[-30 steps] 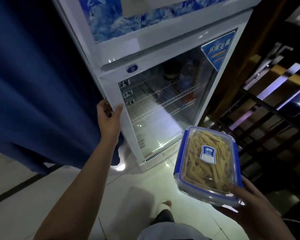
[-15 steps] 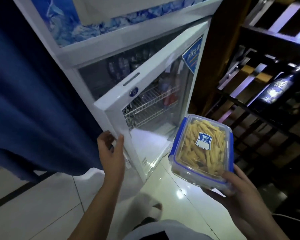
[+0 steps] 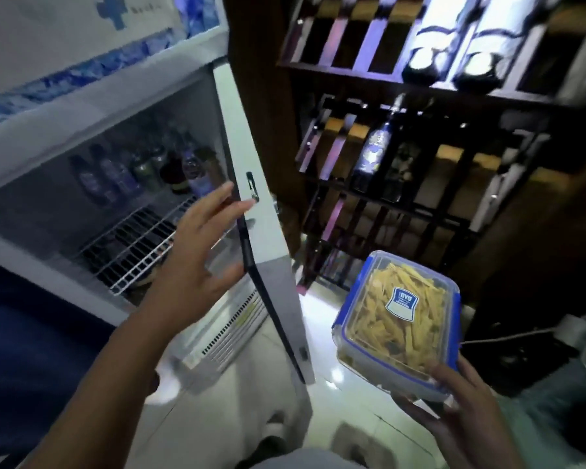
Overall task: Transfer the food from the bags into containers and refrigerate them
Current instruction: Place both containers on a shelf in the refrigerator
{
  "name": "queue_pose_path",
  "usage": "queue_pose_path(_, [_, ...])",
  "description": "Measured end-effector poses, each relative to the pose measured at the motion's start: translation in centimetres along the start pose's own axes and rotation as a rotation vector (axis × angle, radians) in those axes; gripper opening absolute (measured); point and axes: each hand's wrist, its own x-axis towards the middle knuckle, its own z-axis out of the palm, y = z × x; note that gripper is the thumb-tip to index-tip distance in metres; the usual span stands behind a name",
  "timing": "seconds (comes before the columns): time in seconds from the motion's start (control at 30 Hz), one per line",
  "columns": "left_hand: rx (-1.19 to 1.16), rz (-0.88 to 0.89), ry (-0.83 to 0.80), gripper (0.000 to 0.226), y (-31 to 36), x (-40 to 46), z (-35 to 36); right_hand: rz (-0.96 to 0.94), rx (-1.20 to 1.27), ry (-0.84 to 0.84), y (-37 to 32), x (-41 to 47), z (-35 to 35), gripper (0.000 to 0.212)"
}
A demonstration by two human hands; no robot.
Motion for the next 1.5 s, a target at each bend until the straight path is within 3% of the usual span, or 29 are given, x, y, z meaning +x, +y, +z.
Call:
queue_pose_path(0.07, [0.09, 0.167, -0.082, 0.055, 1.1, 4.1, 1.5, -0.04, 0.052, 0.059, -0.8, -0.7, -1.8, 0.047])
queue_pose_path(0.17, [0.021, 0.286, -0.074, 0.05, 2.5, 8.7, 5.5, -0.082, 0.102, 0.129, -1.7, -1.7, -4.5, 0.057])
queue_pose_path(0.27, [0.027, 0.372, -0.002, 0.047, 3.8, 12.5, 11.1, -0.113, 0.141, 0.168, -2.0, -2.5, -6.2, 0.051])
queue_pose_path(0.33, [0.182, 0.442, 0.004, 0.055, 4.5, 15.4, 14.3, -0.139, 0.18, 0.203, -2.0, -3.0, -6.9, 0.045])
queue_pose_path(0.47, [0.454, 0.39, -0.118, 0.092, 6.2, 21.6, 18.2, -0.166, 0.225, 0.263, -2.0, -3.9, -7.2, 0.045])
queue_pose_path(0.67, [0.496, 0.278, -0.246, 0.094, 8.9, 29.0, 21.3, -0.216, 0.263, 0.299, -1.8, -4.6, -7.0, 0.046])
queue_pose_path(0.9, [0.464, 0.227, -0.323, 0.097, 9.7, 31.4, 21.7, -0.248, 0.299, 0.299, -0.5, -3.7, -7.7, 0.068])
queue_pose_path(1.0, [0.423, 0.228, -0.354, 0.093, 9.7, 30.8, 20.7, -0.267, 0.26, 0.237, -0.6, -3.6, -7.5, 0.059])
queue_pose_path(1.17, [-0.061, 0.174, -0.393, 0.063, 10.4, 20.9, 17.1, -0.244, 0.204, 0.161, -0.5, -2.5, -7.8, 0.038])
queue_pose_path(1.23, [-0.279, 0.101, -0.529, 0.057, 10.0, 14.3, 15.8, -0.225, 0.146, 0.122, -0.6, -1.7, -7.4, 0.038])
queue_pose_path(1.3, [-0.483, -0.137, -0.596, 0.058, 9.0, 7.7, 15.0, -0.199, 0.088, 0.068, -0.8, -0.7, -6.7, 0.042])
queue_pose_path(1.4, [-0.769, -0.56, -0.521, 0.05, 6.9, -0.1, 14.5, -0.16, -0.019, -0.031, -1.0, 1.2, -4.7, 0.043])
queue_pose_path(1.5, [-0.956, -0.813, -0.326, 0.044, 5.4, -4.7, 13.0, -0.096, -0.116, -0.157, -0.7, 2.6, -1.3, 0.044])
